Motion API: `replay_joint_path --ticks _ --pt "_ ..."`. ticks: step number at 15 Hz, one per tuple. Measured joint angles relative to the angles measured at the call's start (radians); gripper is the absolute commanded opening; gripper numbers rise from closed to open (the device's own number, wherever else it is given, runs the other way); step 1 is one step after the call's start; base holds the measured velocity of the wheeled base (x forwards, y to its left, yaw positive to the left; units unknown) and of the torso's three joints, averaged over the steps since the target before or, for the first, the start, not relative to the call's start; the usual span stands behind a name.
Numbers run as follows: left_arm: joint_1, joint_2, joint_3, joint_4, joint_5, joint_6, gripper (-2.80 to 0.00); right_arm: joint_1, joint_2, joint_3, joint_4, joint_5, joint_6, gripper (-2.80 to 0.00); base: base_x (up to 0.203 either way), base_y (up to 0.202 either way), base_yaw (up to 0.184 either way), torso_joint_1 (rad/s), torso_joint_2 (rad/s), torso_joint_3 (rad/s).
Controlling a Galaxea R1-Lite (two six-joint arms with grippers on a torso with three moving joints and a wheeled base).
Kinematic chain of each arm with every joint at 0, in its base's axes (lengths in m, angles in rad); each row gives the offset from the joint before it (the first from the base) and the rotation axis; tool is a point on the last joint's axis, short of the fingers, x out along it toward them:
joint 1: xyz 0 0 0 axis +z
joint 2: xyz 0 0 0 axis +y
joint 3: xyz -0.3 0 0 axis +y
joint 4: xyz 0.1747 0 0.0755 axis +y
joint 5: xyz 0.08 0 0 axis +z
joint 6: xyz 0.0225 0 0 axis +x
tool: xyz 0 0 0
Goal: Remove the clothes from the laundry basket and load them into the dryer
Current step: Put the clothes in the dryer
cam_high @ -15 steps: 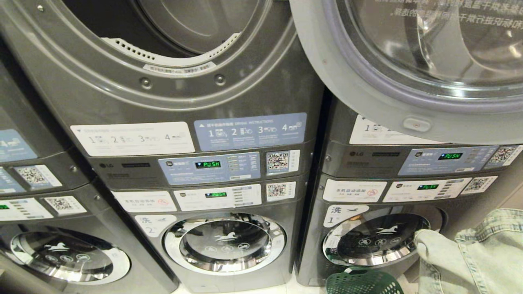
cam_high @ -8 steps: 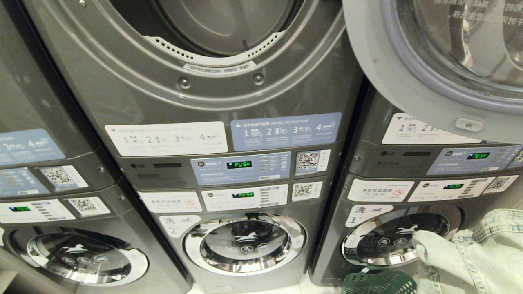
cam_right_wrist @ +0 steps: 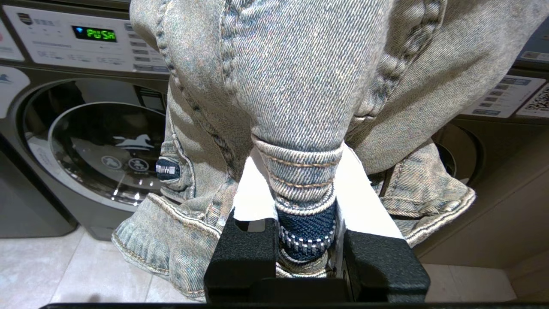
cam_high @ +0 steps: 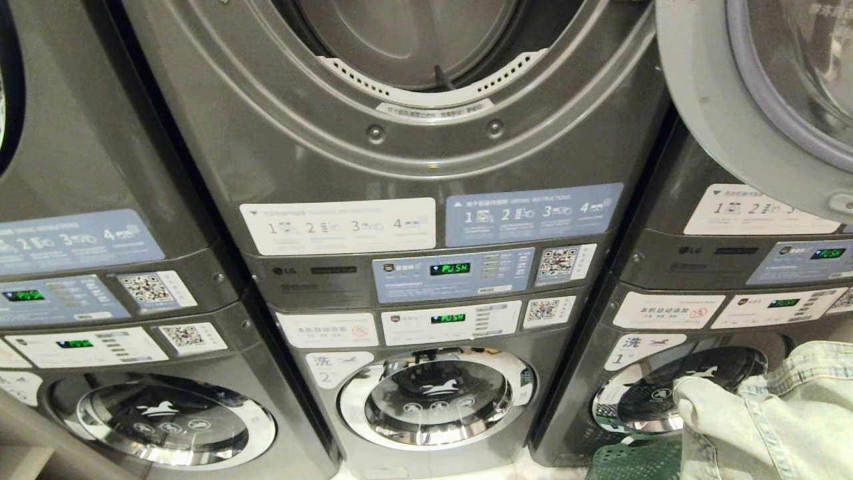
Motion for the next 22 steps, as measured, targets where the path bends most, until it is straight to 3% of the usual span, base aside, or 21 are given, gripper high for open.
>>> replay_joint_path --ticks 8,18,22 --pt "0.0 0.0 0.0 0.0 0.0 0.0 -2.8 -0.001 0.0 0.0 0.0 0.0 -0.001 -2.8 0.0 0.186 -0.001 0.004 0.0 0.002" --pt "0.0 0.0 0.0 0.0 0.0 0.004 -2.8 0.0 0.0 0.0 -0.001 0.001 -0.003 -2.8 0.0 0.007 0.0 0.0 0.0 0.001" --pt "0.0 0.0 0.0 0.0 0.0 0.004 -2.8 0.0 0.0 0.0 -0.001 0.002 -0.004 -2.8 0.181 0.0 -0.002 0.004 0.0 0.001"
